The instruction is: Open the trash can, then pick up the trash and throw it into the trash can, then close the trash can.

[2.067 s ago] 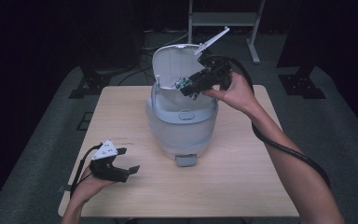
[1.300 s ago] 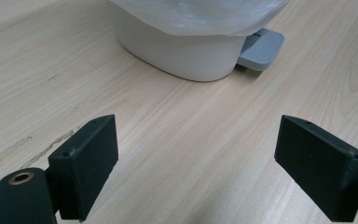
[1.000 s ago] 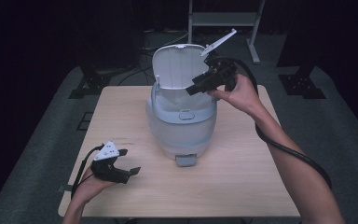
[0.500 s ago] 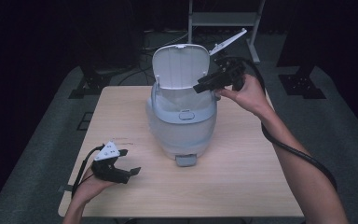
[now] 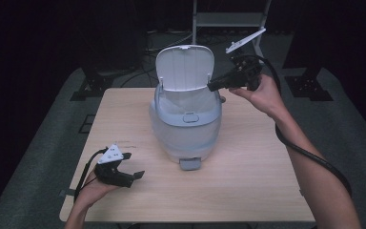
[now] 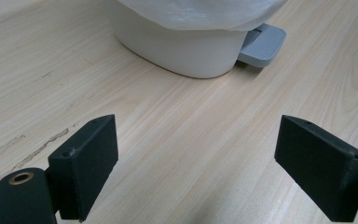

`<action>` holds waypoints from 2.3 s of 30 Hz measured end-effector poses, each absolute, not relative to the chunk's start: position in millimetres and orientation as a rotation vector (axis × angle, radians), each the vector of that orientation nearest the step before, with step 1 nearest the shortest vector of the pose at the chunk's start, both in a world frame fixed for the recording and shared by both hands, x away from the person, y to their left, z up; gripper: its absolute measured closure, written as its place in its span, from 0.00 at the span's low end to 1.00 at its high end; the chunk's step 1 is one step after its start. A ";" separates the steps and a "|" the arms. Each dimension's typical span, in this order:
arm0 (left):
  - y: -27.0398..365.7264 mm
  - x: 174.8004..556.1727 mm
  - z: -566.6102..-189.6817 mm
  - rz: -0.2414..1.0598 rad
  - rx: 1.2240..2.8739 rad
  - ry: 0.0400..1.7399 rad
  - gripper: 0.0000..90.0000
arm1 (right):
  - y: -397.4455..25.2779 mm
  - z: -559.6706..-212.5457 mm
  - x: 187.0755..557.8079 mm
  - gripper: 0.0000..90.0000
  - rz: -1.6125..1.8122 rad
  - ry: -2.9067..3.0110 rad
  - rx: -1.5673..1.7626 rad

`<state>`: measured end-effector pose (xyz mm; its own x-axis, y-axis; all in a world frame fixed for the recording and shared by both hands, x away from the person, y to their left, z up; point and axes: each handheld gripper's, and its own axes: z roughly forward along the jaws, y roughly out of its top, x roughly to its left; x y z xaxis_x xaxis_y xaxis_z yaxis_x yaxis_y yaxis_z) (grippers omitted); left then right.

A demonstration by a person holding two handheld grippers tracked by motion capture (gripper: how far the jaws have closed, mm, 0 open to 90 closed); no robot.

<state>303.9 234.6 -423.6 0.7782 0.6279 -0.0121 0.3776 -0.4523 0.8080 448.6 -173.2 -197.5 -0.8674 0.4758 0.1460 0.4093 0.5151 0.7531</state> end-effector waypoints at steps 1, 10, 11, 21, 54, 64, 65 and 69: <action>234.2 303.9 -423.6 0.365 2.098 0.744 0.14 | -175.3 -197.1 448.6 0.78 1.297 2.664 0.785; 234.0 306.6 -425.7 0.357 2.098 0.748 0.14 | -186.6 -196.1 449.1 0.84 1.302 2.663 0.815; 233.8 306.7 -425.5 0.358 2.099 0.747 0.14 | -187.6 -196.2 449.6 0.84 1.300 2.661 0.818; 230.8 309.5 -426.3 0.349 2.107 0.736 0.14 | -200.1 -194.7 456.9 0.93 1.316 2.643 0.866; 235.7 310.4 -424.6 0.357 2.095 0.742 0.14 | -208.9 -176.2 497.1 0.95 1.337 2.574 0.976; 237.8 310.4 -424.0 0.360 2.093 0.743 0.14 | -200.8 -168.5 513.7 0.95 1.347 2.562 0.984; 238.1 310.6 -424.1 0.359 2.093 0.743 0.14 | -200.0 -167.7 515.0 0.95 1.345 2.561 0.987; 238.7 310.9 -424.9 0.358 2.091 0.748 0.14 | -195.3 -163.7 522.7 0.95 1.347 2.560 0.994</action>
